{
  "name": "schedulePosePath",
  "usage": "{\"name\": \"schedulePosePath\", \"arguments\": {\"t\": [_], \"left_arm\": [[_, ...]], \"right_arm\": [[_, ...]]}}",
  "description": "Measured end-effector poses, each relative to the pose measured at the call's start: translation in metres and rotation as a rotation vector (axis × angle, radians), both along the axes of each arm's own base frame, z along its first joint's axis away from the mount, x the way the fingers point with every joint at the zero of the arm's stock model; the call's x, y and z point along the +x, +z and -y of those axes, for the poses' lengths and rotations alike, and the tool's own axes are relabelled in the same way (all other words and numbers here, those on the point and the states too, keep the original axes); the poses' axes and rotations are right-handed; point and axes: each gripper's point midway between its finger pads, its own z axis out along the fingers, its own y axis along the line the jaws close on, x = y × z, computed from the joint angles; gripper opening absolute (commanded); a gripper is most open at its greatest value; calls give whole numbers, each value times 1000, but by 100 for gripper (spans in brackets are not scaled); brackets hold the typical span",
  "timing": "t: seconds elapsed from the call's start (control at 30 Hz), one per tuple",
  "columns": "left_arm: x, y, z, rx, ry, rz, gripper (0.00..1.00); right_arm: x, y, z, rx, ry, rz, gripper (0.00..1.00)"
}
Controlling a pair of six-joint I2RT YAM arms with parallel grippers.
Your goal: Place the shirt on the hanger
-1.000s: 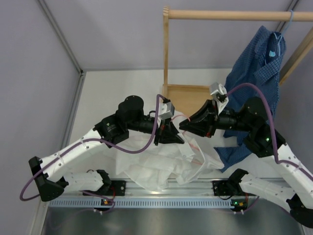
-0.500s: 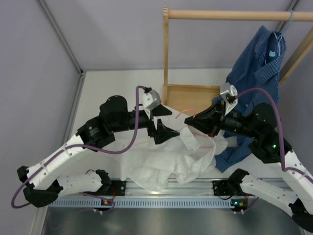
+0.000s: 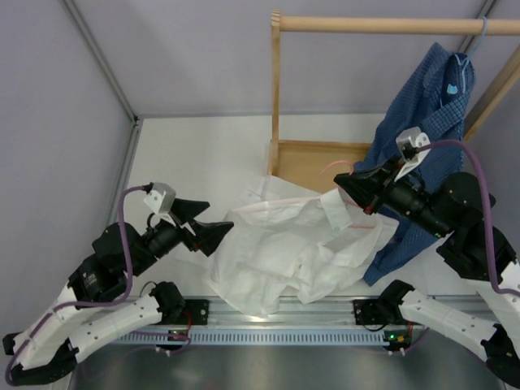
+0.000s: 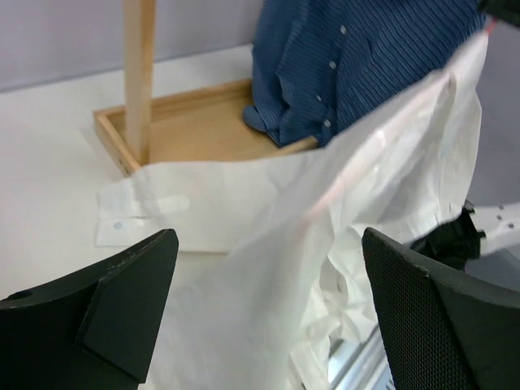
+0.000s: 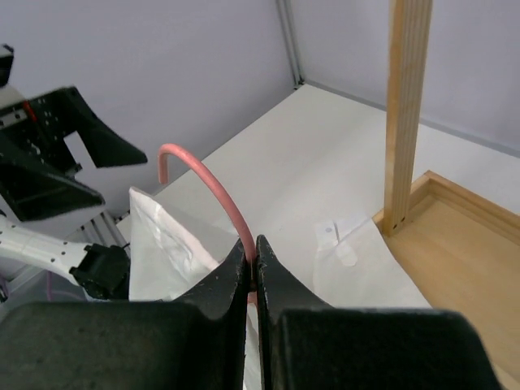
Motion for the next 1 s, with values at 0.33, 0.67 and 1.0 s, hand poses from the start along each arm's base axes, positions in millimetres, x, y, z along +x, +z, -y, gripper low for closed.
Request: {"name": "schedulePosePath", "arguments": {"t": [0.33,0.67,1.0], "left_arm": [[-11,-60,23,78,-115,-115,91],[63,-116,1,207,352,-256,0],[99,-91,-57,143,807,-264,0]], "right_arm": [[0,14,10,0,-40,16,0],[5,22,21,-10,-98,39,0],[17,13,55,-18,-286,47,0]]}}
